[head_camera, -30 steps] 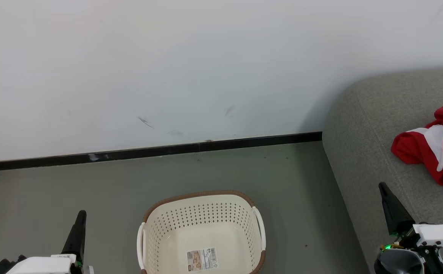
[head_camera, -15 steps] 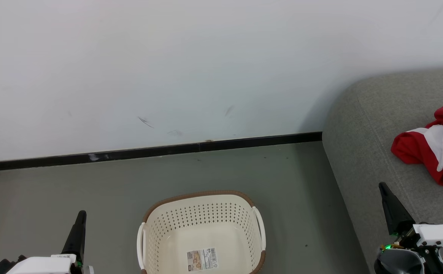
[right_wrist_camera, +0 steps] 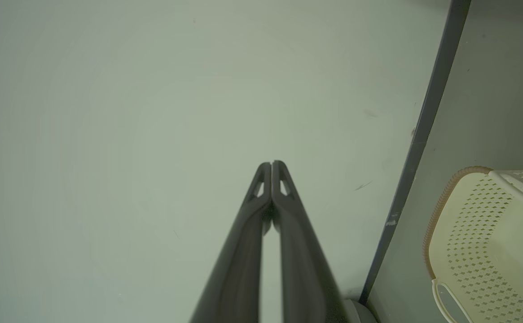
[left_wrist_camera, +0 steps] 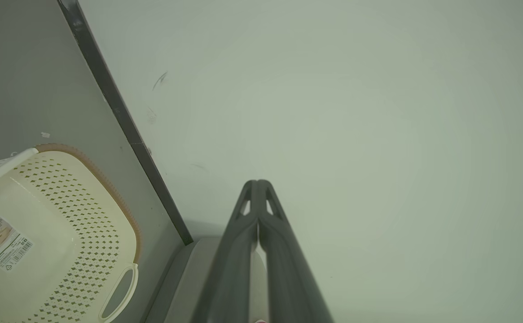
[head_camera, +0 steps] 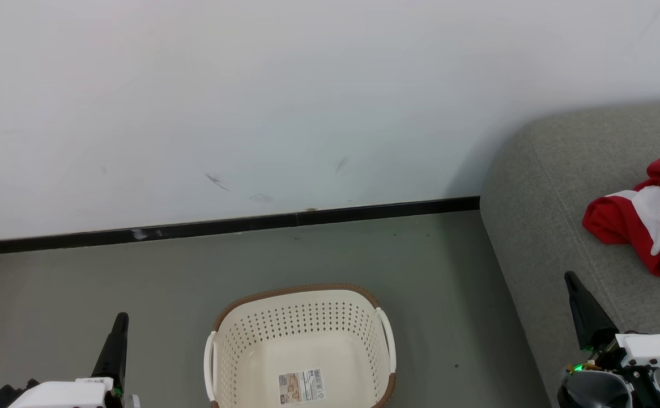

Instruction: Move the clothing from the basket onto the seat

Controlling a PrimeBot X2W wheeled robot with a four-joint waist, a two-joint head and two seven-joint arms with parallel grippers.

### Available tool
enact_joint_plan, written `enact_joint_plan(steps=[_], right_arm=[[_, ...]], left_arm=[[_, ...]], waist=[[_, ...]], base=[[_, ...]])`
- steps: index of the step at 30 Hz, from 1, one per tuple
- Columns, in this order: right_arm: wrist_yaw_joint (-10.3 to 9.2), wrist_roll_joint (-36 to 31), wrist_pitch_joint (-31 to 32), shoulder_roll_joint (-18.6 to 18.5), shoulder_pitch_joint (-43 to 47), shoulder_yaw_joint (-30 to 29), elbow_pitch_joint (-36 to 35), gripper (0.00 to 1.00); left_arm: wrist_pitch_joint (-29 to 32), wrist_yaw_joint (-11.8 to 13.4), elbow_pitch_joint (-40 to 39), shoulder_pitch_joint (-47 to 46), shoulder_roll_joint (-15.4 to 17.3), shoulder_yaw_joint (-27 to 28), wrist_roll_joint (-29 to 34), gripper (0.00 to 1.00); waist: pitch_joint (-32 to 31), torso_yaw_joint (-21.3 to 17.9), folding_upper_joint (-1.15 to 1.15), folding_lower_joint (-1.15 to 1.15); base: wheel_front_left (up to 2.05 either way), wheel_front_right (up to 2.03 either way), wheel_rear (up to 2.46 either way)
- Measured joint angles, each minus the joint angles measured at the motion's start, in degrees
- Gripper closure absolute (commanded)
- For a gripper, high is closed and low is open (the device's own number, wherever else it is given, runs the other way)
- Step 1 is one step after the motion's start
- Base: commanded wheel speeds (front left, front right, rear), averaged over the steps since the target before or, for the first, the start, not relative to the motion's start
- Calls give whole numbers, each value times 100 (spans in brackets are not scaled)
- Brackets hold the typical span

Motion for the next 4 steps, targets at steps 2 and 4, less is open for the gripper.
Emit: enact_joint_plan(steps=[2,4], right_arm=[[0,0,0,0,0,0,0,100],[0,0,0,0,0,0,0,100]], left_arm=[[0,0,0,-1,0,0,0,100],[0,0,1,-1,-1,0,0,100]], waist=[[0,0,0,0],[0,0,0,0]], base=[[0,0,0],[0,0,0]])
